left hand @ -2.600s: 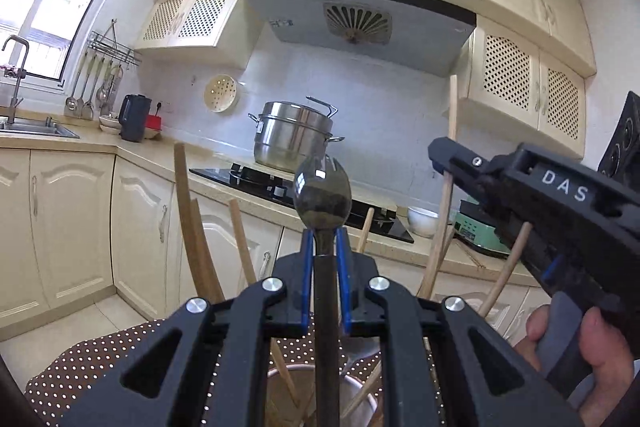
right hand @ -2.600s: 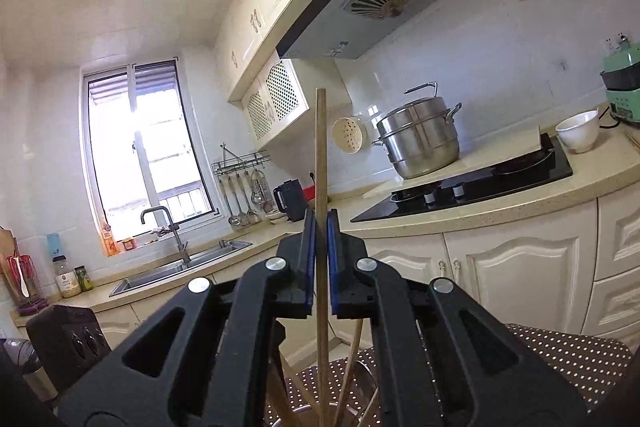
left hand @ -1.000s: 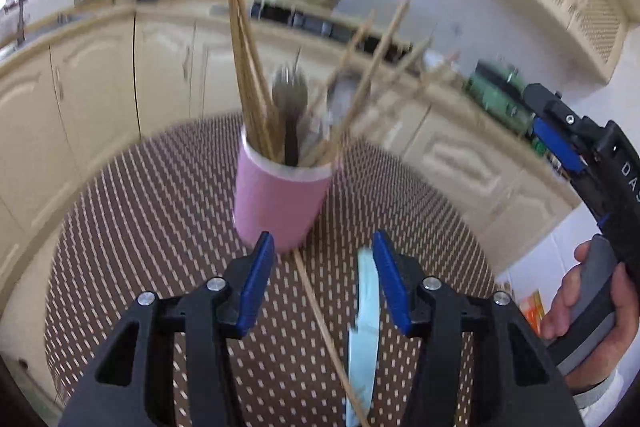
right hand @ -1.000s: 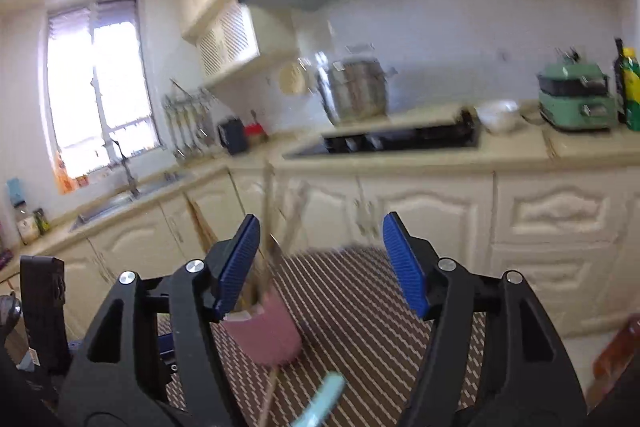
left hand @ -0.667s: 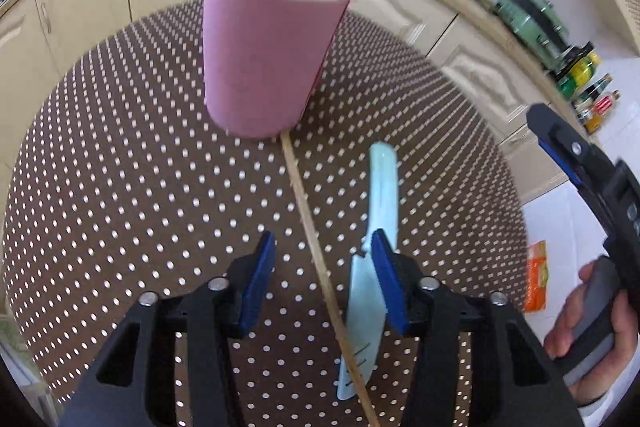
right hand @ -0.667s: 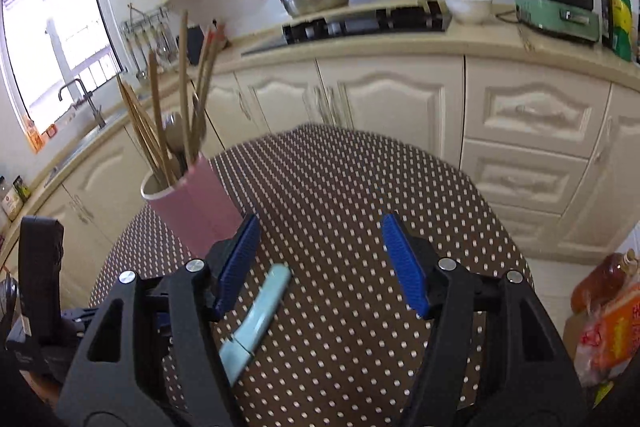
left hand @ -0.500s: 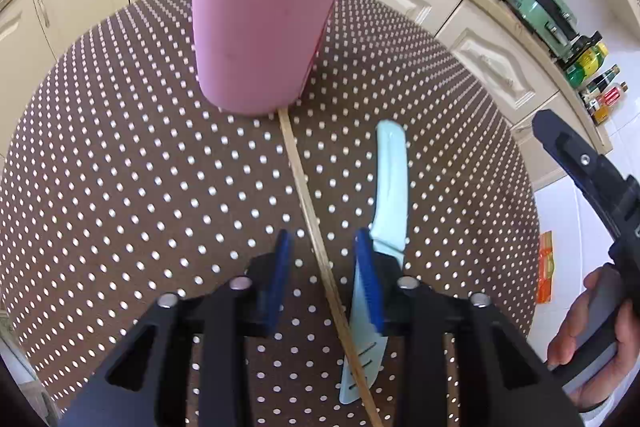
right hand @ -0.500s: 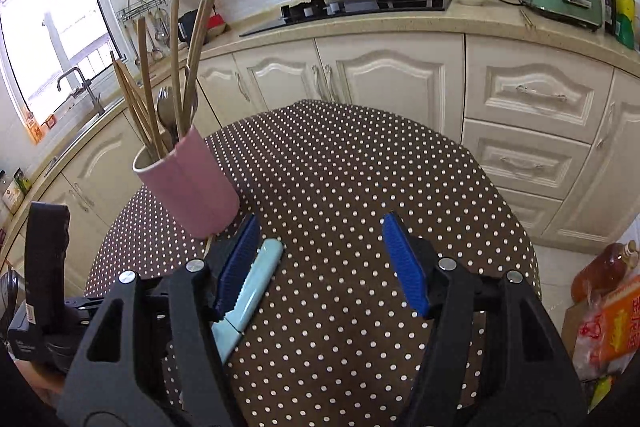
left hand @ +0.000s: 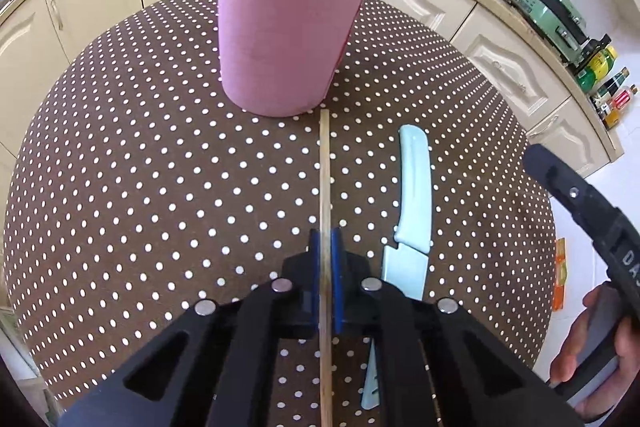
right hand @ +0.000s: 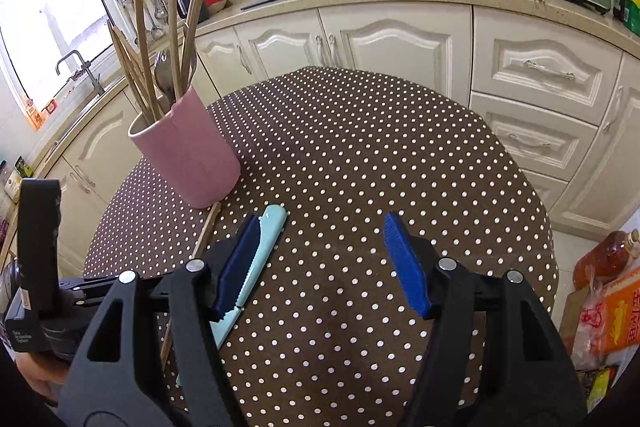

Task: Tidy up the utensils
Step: 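Grasp a chopstick with the left tool while the right tool moves to the pale blue knife, then grasp the pale blue knife with the right tool and lift it, then carry the chopstick with the left tool while the right tool carries the knife over the cup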

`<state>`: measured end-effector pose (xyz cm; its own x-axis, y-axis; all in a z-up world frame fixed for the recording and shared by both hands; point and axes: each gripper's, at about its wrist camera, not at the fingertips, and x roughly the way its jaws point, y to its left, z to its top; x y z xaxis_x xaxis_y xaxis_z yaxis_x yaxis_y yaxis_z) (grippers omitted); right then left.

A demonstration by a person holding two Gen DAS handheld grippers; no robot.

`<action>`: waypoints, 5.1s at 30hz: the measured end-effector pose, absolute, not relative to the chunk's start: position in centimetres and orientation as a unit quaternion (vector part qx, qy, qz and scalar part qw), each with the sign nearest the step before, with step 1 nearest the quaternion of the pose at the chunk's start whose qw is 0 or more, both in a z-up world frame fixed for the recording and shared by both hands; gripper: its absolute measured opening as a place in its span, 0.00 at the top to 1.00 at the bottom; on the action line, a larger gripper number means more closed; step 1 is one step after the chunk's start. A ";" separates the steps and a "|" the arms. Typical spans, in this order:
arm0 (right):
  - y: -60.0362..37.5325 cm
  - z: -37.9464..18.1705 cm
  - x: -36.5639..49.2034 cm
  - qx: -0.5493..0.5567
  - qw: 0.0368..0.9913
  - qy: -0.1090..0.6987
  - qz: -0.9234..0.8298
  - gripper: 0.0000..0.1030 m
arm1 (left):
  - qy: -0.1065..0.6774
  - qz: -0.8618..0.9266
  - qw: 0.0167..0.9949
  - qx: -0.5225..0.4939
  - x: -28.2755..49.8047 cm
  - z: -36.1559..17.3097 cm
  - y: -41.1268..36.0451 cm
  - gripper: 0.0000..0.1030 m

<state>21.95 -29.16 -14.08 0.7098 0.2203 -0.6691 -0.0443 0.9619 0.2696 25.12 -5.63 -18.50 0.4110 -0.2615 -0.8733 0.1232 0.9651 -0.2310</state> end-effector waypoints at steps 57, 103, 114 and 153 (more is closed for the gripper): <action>-17.4 -16.9 26.7 0.031 0.842 0.523 0.130 0.80 | 0.319 -0.058 0.944 -0.060 19.0 -10.1 2.5 0.95; -20.5 -1.5 21.8 0.134 0.971 0.063 0.189 0.80 | 0.027 -0.140 0.984 -0.103 22.5 -1.0 -0.1 0.95; -19.1 -2.8 26.8 0.118 0.976 0.035 0.182 0.80 | -0.024 -0.123 0.986 -0.114 27.6 -0.6 0.1 0.95; -17.7 -3.7 27.5 0.068 0.984 0.015 0.165 0.80 | 0.024 -0.116 0.986 -0.118 30.6 -4.4 1.4 0.68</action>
